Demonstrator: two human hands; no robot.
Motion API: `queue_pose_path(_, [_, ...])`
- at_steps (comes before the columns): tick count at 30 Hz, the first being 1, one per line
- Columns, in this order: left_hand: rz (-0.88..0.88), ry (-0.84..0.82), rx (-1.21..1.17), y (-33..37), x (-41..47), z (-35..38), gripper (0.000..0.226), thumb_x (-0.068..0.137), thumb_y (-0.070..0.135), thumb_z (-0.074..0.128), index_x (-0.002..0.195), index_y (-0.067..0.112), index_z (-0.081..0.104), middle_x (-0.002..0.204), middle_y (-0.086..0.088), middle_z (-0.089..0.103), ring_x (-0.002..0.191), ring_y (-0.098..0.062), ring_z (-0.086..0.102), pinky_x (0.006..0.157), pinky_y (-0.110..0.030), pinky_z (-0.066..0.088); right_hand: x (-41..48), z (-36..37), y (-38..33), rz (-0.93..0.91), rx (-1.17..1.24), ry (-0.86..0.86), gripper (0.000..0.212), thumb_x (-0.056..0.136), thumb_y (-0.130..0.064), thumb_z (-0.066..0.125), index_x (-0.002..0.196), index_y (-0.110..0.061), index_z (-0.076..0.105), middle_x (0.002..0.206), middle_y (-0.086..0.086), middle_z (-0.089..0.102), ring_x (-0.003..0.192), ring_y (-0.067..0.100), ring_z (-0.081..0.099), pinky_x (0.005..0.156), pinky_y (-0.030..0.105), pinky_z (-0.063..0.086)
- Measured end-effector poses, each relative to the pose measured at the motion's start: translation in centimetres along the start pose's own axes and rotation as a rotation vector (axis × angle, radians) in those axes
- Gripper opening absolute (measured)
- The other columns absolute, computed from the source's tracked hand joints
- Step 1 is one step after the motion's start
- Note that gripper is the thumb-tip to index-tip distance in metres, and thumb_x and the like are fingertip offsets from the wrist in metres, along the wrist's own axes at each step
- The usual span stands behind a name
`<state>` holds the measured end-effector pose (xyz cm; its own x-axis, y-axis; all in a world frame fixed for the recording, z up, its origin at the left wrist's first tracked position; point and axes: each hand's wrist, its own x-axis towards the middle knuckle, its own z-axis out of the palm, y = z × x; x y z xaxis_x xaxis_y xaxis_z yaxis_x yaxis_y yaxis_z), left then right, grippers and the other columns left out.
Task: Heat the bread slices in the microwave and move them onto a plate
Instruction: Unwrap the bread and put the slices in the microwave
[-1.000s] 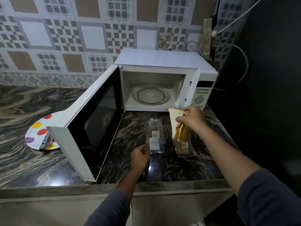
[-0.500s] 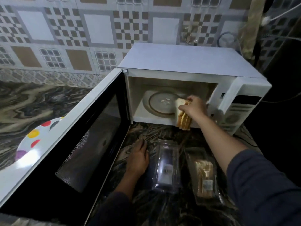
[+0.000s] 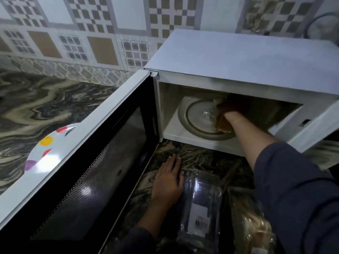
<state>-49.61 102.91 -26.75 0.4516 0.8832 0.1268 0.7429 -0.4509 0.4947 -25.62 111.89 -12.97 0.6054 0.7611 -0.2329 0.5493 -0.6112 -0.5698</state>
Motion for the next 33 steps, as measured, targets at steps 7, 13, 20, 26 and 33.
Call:
queue_pose_path(7, [-0.007,0.007,0.015,0.3,0.0,-0.2,0.058,0.086,0.043,0.031,0.137,0.019,0.046,0.147,-0.002,0.041,0.136,-0.017,0.038,0.113,-0.028,0.014,1.0,0.0,0.3,0.029,-0.057,0.279,0.051,0.087,-0.034,0.059,0.131,-0.010,0.048,0.134,0.019,0.049,0.124,0.037,0.048,0.099,0.043,0.041])
queue_pose_path(13, [0.008,0.000,0.000,0.4,-0.1,-0.5,0.067,0.083,0.049,0.020,0.142,0.023,0.037,0.152,0.002,0.030,0.141,-0.012,0.026,0.111,-0.018,0.001,0.1,0.0,0.9,0.007,0.048,0.146,0.076,0.083,-0.033,0.065,0.146,-0.017,0.025,0.150,0.019,0.023,0.135,0.039,0.028,0.110,0.044,0.032])
queue_pose_path(20, [0.030,-0.067,0.021,0.0,-0.9,-0.7,0.072,0.083,0.052,0.009,0.144,0.020,0.032,0.154,-0.001,0.026,0.143,-0.014,0.022,0.111,-0.017,0.005,-8.2,-1.1,3.3,-0.121,0.072,0.181,0.060,0.086,-0.025,0.058,0.140,-0.009,0.037,0.148,0.018,0.029,0.137,0.034,0.027,0.113,0.037,0.026])
queue_pose_path(26, [0.044,-0.098,-0.018,0.4,-5.9,-1.9,0.069,0.084,0.043,0.020,0.146,0.013,0.026,0.155,-0.007,0.024,0.142,-0.019,0.024,0.112,-0.019,0.008,-17.7,-1.5,7.0,-0.225,-0.020,0.144,0.068,0.091,-0.025,0.055,0.148,-0.019,0.019,0.157,0.007,0.012,0.144,0.026,0.014,0.115,0.038,0.021])
queue_pose_path(33, [0.082,-0.167,0.049,0.1,-13.9,-3.1,0.075,0.085,0.047,0.011,0.145,0.005,0.026,0.155,-0.014,0.021,0.145,-0.024,0.017,0.117,-0.029,0.009,-27.4,-0.1,12.5,-0.191,-0.025,0.214,0.062,0.090,-0.019,0.054,0.146,-0.015,0.027,0.153,0.004,0.022,0.142,0.023,0.019,0.115,0.036,0.025])
